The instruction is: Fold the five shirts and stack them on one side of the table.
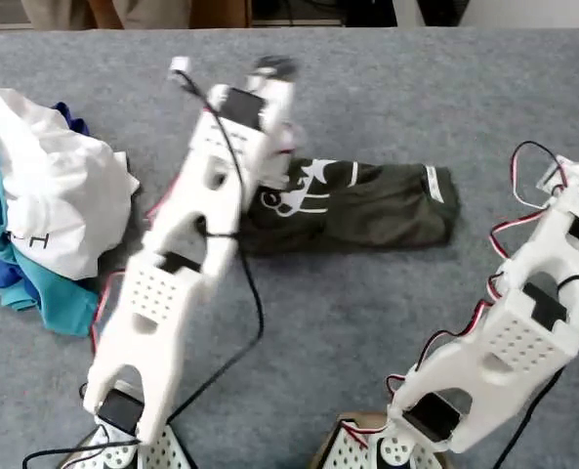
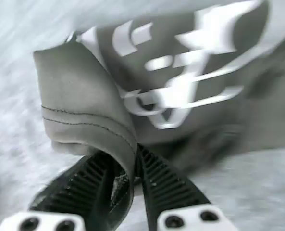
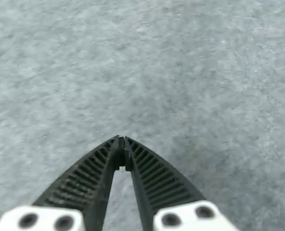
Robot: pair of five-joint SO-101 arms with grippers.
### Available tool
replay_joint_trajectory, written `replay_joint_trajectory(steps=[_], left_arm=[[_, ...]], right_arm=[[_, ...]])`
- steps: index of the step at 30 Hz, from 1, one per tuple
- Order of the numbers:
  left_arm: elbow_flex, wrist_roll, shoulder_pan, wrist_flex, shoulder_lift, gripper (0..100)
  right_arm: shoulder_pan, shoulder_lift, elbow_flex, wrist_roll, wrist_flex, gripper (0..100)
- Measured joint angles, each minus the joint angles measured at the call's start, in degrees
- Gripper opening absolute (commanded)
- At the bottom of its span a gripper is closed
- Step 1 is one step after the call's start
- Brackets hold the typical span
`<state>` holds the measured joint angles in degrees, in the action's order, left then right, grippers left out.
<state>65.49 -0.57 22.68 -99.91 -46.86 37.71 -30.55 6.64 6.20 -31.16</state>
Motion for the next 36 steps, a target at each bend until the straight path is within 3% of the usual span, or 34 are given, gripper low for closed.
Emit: replay_joint_trajectory(steps=[8,15,25,36], left_arm=[[4.7,10.0,10.3,13.1,0.2,2],[4.7,14.3,16.8,21.0,0.2,2],[5.1,15.7,20.0,32.1,-4.0,2],[5.1,17.8,22.4,37.6,-5.5,2]], right_arm=[[1.5,-2.1,2.9,0.0,0.0,0.5],[1.5,-2.1,2.9,0.0,0.0,0.5],[1.5,-2.1,2.9,0.0,0.0,0.5],[1.5,-2.1,2.9,0.0,0.0,0.5]])
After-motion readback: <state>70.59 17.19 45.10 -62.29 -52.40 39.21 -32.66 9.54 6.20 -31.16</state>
